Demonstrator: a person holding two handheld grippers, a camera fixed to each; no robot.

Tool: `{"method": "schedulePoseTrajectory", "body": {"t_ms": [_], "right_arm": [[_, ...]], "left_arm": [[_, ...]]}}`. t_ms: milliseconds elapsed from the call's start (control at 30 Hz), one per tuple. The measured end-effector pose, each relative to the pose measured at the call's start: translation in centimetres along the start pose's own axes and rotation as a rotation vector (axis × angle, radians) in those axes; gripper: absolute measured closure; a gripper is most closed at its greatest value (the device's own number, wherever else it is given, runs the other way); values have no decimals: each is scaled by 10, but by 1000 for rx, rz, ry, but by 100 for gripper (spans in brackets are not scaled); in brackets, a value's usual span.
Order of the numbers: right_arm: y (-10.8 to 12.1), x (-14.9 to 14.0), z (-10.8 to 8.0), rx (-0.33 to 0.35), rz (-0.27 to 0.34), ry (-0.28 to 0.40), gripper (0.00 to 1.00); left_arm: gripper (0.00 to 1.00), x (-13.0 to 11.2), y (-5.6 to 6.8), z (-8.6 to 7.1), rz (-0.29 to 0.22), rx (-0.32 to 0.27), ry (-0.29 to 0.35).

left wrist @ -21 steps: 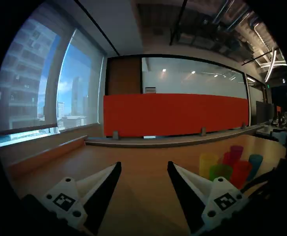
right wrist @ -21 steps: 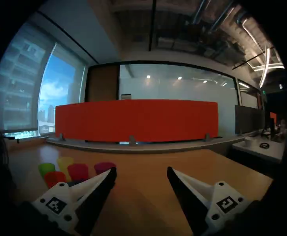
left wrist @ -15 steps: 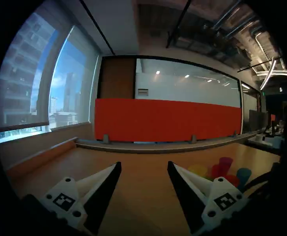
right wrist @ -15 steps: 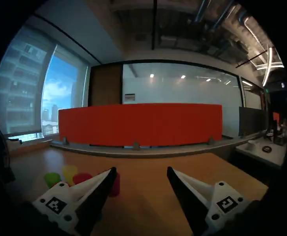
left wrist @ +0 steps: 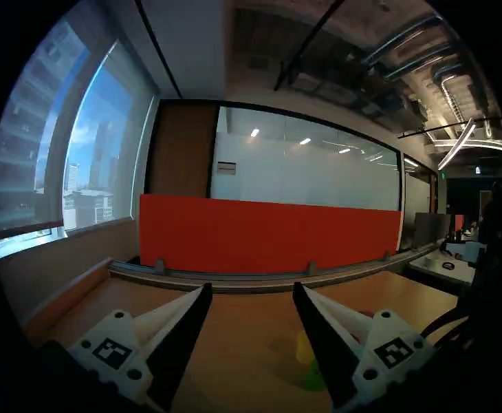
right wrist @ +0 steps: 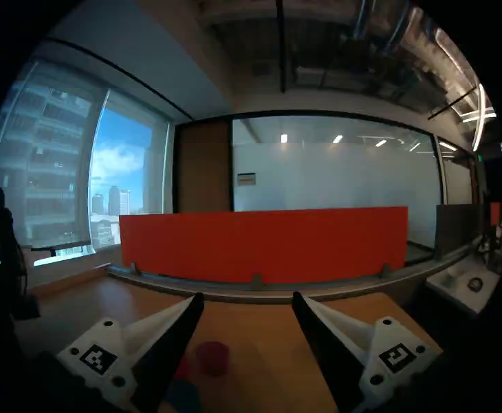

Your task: Pour water

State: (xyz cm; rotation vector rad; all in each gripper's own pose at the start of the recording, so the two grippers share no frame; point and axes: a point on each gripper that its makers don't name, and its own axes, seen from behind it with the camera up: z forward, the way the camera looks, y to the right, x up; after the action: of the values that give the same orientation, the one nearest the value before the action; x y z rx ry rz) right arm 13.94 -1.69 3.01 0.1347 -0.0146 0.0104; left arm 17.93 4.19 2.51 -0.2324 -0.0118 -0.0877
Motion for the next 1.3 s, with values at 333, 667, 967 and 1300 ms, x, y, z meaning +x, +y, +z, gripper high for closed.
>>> {"method": "schedulePoseTrajectory", "body": {"t_ms": [333, 667, 967, 1300], "right_arm": [[-12, 11, 1, 74, 20, -27, 1], [-42, 6, -5, 260, 4, -51, 1], [-80, 8, -14, 439, -22, -68, 0], [-95, 7, -16, 507, -36, -80, 0]], "left_arm": [[14, 18, 19, 5, 35, -96, -9], [14, 18, 51, 5, 69, -265, -33], [14, 23, 91, -3, 40, -447, -27], [13, 15, 103, -3, 61, -519, -64]]}}
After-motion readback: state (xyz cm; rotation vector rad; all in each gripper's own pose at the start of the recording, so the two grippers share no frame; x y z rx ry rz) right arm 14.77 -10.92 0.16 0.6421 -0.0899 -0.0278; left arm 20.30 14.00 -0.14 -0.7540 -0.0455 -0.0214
